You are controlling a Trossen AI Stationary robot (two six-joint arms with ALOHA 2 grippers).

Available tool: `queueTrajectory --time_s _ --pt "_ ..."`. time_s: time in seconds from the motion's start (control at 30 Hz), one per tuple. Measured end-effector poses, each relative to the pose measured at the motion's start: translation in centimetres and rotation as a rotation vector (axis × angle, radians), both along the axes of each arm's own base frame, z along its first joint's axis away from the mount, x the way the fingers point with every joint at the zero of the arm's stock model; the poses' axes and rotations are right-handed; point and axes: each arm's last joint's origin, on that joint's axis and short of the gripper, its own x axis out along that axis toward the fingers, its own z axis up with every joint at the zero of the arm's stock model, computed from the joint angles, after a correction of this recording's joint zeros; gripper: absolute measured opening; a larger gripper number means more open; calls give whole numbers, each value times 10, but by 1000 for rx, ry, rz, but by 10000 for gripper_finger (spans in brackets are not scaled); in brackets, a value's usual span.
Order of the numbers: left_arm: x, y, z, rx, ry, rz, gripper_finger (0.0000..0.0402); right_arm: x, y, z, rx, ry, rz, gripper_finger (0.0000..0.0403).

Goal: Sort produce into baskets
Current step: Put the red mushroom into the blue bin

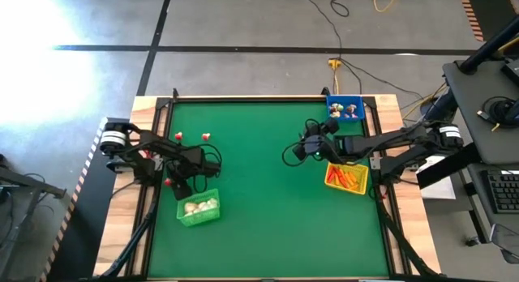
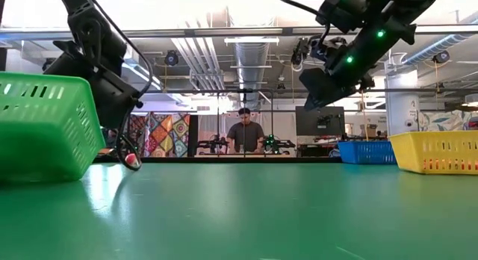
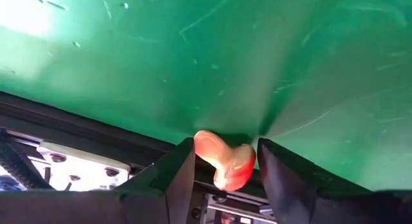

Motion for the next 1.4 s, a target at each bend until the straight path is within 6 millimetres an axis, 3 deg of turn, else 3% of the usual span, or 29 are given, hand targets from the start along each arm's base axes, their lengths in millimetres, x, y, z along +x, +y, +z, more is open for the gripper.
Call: queueTrajectory --time_s 0.3,0.67,0.83,1.13,1.3,1.4 --pt "0 0 -1 -6 3 -5 140 0 0 1 0 -4 0 238" --pt "-2 0 2 -8 14 -4 6 0 0 1 0 -4 0 238" --pt "-1 0 10 -6 -20 -5 4 0 0 1 0 -3 1 238" --pt "17 3 42 65 -230 -33 0 -1 0 0 1 3 1 238" --pt "13 1 47 55 -225 -48 4 -1 0 0 7 5 7 238" --pt "8 1 46 51 -213 -43 28 -1 0 -1 8 12 7 238"
